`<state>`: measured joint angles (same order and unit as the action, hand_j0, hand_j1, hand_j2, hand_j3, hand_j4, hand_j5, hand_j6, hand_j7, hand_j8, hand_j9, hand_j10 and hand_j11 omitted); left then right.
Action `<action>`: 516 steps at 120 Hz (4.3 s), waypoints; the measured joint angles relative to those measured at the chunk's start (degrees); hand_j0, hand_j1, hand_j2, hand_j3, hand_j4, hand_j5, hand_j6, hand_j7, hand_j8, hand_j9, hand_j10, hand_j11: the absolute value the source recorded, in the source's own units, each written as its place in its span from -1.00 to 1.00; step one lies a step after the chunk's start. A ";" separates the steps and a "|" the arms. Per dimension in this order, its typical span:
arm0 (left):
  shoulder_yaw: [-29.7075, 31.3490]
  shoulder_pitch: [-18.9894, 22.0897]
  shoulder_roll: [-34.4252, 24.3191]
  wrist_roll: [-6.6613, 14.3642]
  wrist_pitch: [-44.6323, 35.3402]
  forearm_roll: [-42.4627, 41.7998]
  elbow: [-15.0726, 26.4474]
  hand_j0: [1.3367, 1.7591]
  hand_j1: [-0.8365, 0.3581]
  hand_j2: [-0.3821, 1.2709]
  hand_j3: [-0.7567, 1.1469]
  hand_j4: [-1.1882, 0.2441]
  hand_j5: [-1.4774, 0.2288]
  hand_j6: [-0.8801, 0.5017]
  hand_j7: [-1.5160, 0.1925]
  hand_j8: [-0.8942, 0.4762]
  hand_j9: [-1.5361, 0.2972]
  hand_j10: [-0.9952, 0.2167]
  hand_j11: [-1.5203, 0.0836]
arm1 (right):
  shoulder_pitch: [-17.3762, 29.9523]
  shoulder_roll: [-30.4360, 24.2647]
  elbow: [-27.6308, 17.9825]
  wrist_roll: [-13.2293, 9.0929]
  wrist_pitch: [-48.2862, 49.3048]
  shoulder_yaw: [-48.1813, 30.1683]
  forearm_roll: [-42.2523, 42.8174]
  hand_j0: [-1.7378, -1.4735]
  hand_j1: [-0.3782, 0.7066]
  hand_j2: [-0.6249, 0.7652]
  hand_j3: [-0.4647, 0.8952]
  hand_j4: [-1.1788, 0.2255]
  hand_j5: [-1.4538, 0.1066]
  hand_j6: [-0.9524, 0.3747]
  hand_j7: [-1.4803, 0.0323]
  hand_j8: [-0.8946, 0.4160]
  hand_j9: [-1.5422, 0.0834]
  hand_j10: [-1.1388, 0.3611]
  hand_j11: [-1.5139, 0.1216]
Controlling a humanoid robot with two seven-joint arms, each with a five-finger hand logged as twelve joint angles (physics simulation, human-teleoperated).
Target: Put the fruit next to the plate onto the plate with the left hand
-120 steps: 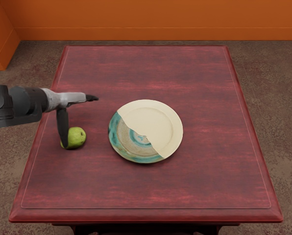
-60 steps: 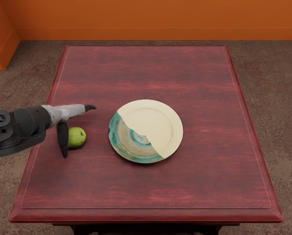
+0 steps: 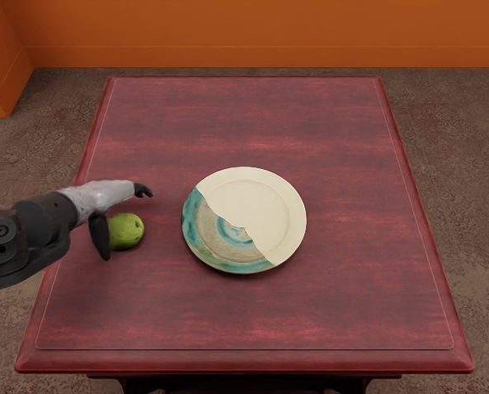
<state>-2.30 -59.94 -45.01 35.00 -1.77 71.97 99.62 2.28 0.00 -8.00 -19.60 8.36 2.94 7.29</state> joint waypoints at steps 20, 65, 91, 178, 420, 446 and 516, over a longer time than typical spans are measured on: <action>0.89 -0.09 -0.07 0.00 -0.60 0.93 0.51 0.52 0.54 -0.48 -0.20 0.34 0.39 -0.06 0.43 -0.03 0.36 0.26 0.53 | 0.00 0.00 -0.01 0.00 0.00 -0.03 0.01 -0.40 -0.95 -0.10 -0.32 0.68 0.86 0.44 0.96 0.37 0.90 0.52 0.85; 4.19 1.27 0.21 0.00 -6.86 7.21 0.66 0.52 0.47 -0.47 -0.20 0.29 0.33 -0.11 0.38 -0.08 0.31 0.20 0.47 | -0.08 0.00 0.00 0.00 0.00 -0.05 0.01 -0.40 -0.95 -0.10 -0.32 0.68 0.86 0.44 0.96 0.37 0.90 0.52 0.85; 4.83 2.00 0.20 0.00 -7.85 8.06 0.66 0.52 0.34 -0.45 -0.20 0.20 0.24 -0.20 0.28 -0.18 0.22 0.10 0.37 | -0.09 0.00 -0.01 0.00 0.01 -0.05 0.01 -0.40 -0.95 -0.10 -0.32 0.68 0.86 0.44 0.96 0.37 0.90 0.52 0.85; 4.91 2.19 -0.11 0.02 -8.76 8.23 0.68 0.51 0.03 -0.08 -0.20 -0.13 -0.22 -0.42 -0.18 -0.52 -0.22 -0.38 -0.12 | -0.11 0.00 0.00 0.00 0.00 -0.04 0.00 -0.40 -0.95 -0.10 -0.32 0.68 0.86 0.43 0.96 0.37 0.90 0.52 0.85; -4.20 -0.27 22.40 0.02 -8.03 6.57 -7.45 0.50 0.01 -0.02 -0.20 -0.08 -0.28 -0.33 -0.27 -0.49 -0.30 -0.44 -0.22 | -0.09 0.00 0.00 0.00 0.00 -0.03 -0.05 -0.40 -0.95 -0.10 -0.32 0.68 0.86 0.44 0.96 0.37 0.90 0.52 0.85; -4.26 -0.72 22.25 0.00 -8.15 6.59 -7.51 0.51 0.38 -0.32 -0.20 0.22 0.18 -0.13 0.21 -0.16 0.15 0.05 0.30 | -0.09 0.00 0.00 0.00 0.05 -0.02 -0.05 -0.40 -0.95 -0.10 -0.32 0.68 0.86 0.44 0.96 0.37 0.90 0.52 0.85; -24.17 -5.34 11.53 0.00 14.75 -26.51 -5.30 0.52 0.90 -0.52 -0.20 0.59 0.66 0.21 0.70 0.23 0.61 0.56 0.82 | -0.09 0.00 0.00 0.00 0.02 -0.03 -0.06 -0.40 -0.95 -0.10 -0.32 0.68 0.86 0.43 0.96 0.36 0.90 0.52 0.85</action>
<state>-26.47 -65.27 -33.49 35.00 12.98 45.46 94.32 2.20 0.00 -8.00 -19.60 8.38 2.91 7.23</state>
